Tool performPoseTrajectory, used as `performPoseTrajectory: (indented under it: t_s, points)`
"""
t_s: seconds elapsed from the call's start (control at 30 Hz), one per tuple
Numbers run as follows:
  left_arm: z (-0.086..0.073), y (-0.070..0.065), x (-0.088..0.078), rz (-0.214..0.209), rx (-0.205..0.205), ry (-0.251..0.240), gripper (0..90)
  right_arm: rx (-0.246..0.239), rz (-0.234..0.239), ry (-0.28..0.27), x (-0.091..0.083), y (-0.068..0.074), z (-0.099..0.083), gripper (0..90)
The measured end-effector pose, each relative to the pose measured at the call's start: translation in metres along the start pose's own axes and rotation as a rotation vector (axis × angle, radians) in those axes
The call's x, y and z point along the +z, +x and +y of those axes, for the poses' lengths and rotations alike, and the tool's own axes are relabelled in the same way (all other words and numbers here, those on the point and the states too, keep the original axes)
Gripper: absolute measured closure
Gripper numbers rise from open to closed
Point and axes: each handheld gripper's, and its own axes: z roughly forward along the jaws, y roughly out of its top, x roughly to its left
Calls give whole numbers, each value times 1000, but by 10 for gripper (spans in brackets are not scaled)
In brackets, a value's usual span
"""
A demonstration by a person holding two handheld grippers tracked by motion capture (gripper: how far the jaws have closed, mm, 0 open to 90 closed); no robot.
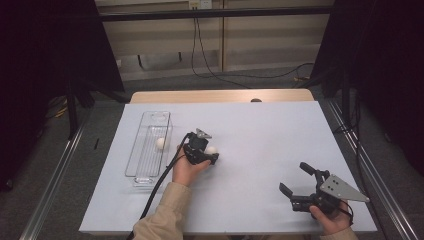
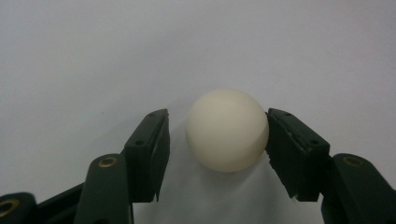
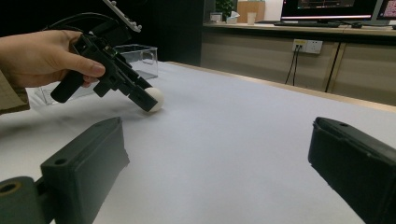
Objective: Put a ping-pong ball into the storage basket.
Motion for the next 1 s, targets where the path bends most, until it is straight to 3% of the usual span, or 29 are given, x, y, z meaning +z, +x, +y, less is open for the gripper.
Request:
performPoseTrajectory:
  t_s: [1.0]
  points:
    - [-3,-2,6,-9,-2,-6,507,0,0,2,0,0,0,33]
